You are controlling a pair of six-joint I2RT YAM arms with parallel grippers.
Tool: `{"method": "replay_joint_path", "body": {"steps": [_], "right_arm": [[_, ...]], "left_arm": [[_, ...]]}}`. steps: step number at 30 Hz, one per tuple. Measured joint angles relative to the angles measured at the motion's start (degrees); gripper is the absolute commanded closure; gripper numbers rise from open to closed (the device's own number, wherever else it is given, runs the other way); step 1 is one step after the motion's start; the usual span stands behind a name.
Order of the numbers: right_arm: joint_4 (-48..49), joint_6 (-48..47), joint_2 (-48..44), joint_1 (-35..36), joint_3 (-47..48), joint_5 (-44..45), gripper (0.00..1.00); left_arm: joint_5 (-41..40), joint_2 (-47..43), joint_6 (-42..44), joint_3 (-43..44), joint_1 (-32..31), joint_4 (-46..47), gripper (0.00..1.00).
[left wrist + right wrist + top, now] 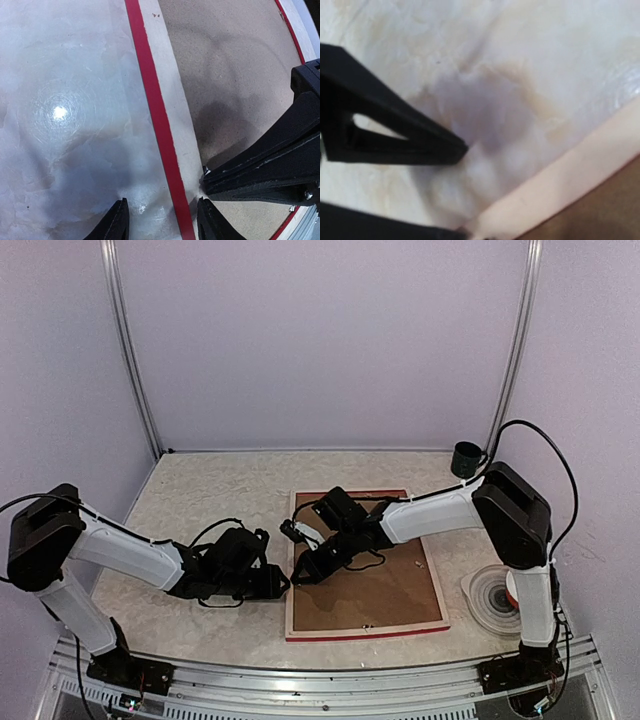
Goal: Put the photo into the frame
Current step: Press the fastener onto the backboard.
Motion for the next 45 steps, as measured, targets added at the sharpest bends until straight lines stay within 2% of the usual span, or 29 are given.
{"method": "replay_joint_path", "body": {"steps": [19, 22, 32, 36, 45], "right_arm": [[2.27, 1.95, 1.03, -1.01, -0.37, 0.66, 1.00], [2.89, 2.64, 1.33, -1.36, -0.37, 0.57, 1.00], [3.41, 3.91, 1.73, -2.01, -0.52, -0.26, 1.00], [3.61, 4.26, 1.73, -2.01, -0.63, -1.18, 1.00], [5.05, 5.86, 3.10, -2.89, -0.59, -6.78, 1.00]], "left_arm": [[0.28, 0.09, -0.31, -0.04, -0.07, 0.31, 0.54], [0.52, 0.42, -0.46, -0.04, -0.31, 1.05, 0.58], [1.05, 0.74, -1.29, -0.81, -0.63, 3.08, 0.60], [1.14, 0.72, -1.33, -0.92, -0.66, 3.26, 0.65], [2.05, 0.76, -1.49, -1.09, -0.68, 4.26, 0.72]]}}
